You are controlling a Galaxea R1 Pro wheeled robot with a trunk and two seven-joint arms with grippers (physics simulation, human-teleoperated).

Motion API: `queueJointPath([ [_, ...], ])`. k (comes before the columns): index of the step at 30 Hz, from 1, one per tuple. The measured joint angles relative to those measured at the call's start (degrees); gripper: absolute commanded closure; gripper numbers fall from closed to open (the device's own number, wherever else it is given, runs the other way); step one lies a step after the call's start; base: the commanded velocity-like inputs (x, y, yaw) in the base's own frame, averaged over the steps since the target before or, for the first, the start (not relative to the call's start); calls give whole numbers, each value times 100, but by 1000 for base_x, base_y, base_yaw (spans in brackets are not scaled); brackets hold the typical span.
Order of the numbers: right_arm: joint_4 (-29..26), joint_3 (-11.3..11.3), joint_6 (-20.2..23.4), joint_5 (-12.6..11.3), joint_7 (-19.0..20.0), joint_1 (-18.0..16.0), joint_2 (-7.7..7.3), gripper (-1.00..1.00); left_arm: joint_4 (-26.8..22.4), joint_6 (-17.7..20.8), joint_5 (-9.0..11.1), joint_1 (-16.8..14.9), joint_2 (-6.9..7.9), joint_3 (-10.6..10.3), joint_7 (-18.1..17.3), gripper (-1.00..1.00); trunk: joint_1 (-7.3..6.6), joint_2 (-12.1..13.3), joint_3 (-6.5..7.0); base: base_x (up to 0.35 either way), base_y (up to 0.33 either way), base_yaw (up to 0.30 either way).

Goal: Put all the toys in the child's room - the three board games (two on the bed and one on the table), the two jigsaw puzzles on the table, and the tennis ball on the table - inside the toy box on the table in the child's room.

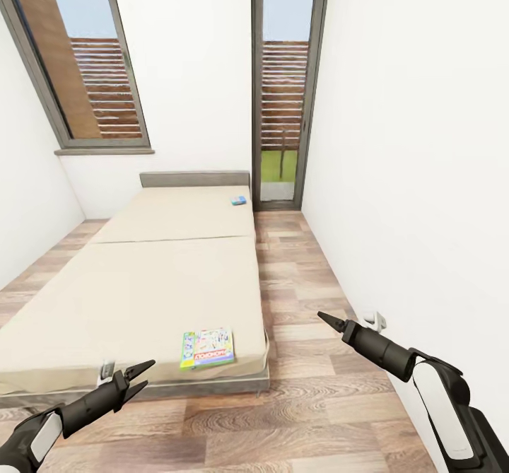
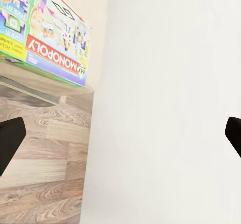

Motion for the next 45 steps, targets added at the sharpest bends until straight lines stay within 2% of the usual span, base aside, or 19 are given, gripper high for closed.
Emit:
queueJointPath([
  [9,0,-1,0,-1,1,0,0,-100,0,-53,-38,0,-32,-10,146,-100,198,-361,-162,0,0,0],
  [21,101,-1,-12,2,0,0,4,-100,0,-412,-48,0,-61,-21,851,-100,461,-842,-377,0,0,0],
  [24,129,0,-15,1,0,0,7,-100,0,-445,-49,0,-65,-22,929,-100,527,-963,-431,0,0,0],
  [30,149,0,-21,1,0,0,8,-100,0,-467,-45,0,-74,-28,972,-100,659,-1204,-539,0,0,0],
  [45,40,-33,40,-79,46,0,4,-100,-12,-480,-33,0,-218,-39,983,-100,989,-1805,-808,0,0,0],
])
